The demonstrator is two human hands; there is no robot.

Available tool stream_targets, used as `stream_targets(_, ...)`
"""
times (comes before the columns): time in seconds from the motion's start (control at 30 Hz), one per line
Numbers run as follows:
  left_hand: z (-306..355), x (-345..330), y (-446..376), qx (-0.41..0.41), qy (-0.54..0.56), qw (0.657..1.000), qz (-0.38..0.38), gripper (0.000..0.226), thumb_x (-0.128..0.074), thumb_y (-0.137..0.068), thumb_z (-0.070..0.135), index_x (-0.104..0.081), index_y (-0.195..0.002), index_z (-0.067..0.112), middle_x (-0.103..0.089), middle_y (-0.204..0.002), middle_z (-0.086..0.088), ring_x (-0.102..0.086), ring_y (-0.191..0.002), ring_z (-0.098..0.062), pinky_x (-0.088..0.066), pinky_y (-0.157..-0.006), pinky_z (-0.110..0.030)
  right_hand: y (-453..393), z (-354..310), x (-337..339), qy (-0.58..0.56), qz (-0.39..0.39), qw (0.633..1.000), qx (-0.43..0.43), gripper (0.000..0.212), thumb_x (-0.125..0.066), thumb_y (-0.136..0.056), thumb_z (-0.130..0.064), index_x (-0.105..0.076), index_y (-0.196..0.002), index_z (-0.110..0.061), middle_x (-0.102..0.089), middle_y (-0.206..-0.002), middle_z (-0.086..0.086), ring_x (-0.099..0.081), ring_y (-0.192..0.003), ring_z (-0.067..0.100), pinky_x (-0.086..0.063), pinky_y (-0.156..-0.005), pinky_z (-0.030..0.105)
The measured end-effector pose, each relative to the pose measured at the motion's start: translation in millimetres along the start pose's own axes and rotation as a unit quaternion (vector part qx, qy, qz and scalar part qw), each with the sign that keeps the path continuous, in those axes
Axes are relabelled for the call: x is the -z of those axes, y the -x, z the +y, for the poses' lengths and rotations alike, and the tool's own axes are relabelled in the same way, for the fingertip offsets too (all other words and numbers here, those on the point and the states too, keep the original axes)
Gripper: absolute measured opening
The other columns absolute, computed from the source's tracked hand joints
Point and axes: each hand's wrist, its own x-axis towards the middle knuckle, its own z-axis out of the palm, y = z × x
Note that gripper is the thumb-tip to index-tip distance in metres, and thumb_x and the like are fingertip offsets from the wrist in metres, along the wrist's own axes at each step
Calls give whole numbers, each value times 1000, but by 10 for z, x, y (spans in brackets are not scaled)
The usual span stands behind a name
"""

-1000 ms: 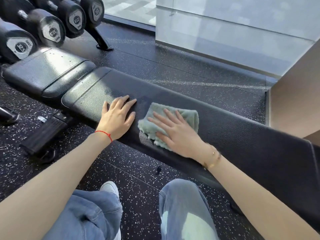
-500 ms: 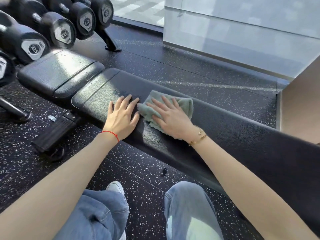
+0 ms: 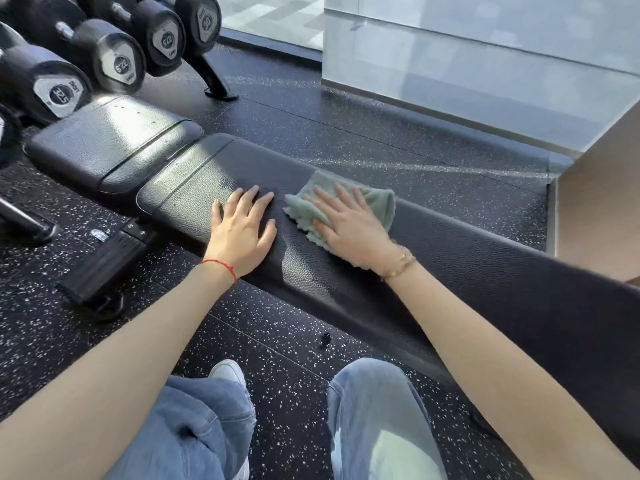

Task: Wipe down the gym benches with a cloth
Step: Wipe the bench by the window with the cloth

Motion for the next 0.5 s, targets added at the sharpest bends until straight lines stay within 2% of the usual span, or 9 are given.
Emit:
stream_targets(0.1, -18, -6, -5, 2, 0, 1000, -4, 53, -38, -98, 39, -29, -150, 30, -22, -160, -1, -10, -149, -23, -4, -120, -53, 636, -158, -123, 7, 2, 993, 114, 55, -22, -101, -49, -6, -154, -42, -5, -163, -14, 9, -151, 20, 11, -121, 44)
stream_targets(0.17, -14, -6, -2, 0, 0, 1000, -2, 53, -37, -98, 40, -29, -150, 30, -23, -160, 0, -10, -149, -23, -4, -120, -53, 943, 5, -134, 3, -2, 991, 134, 54, -23, -102, -48, -7, -153, -43, -4, -162, -18, 9, -151, 14, 10, -122, 40)
stream_targets(0.23, -16, -9, 0, 0, 0, 1000, 0, 53, -37, -99, 40, -29, -150, 30, -23, -160, 0, -10, -149, -23, -3, -120, -52, 949, 311, -40, -11, 0, 994, 106, 51, -19, -103, -49, -8, -153, -44, -4, -162, -20, 8, -150, 10, 8, -122, 37)
stream_targets(0.33, -4, -17, 4, 1, -5, 1000, 4, 53, -36, -99, 40, -29, -150, 30, -23, -160, 0, -10, -149, -23, -3, -120, -53, 522, 597, 109, -22, 4, 1000, 1, 50, -17, -104, -48, -9, -153, -44, -4, -162, -17, 6, -151, 14, 6, -122, 40)
stream_targets(0.43, 7, -19, 13, 6, -8, 1000, 11, 52, -37, -99, 40, -30, -149, 30, -25, -159, -1, -12, -149, -24, -4, -120, -53, 56, 426, 94, -1, 10, 996, -92, 52, -20, -104, -45, -11, -154, -38, -7, -164, -9, 3, -151, 23, 4, -122, 48)
stream_targets(0.5, 16, -24, 12, 7, -7, 1000, 13, 52, -38, -98, 40, -31, -149, 30, -25, -159, 0, -13, -148, -23, -4, -120, -53, 2, 184, 29, -4, 11, 997, -77, 52, -21, -104, -46, -12, -154, -38, -7, -164, -8, 4, -151, 27, 6, -121, 49)
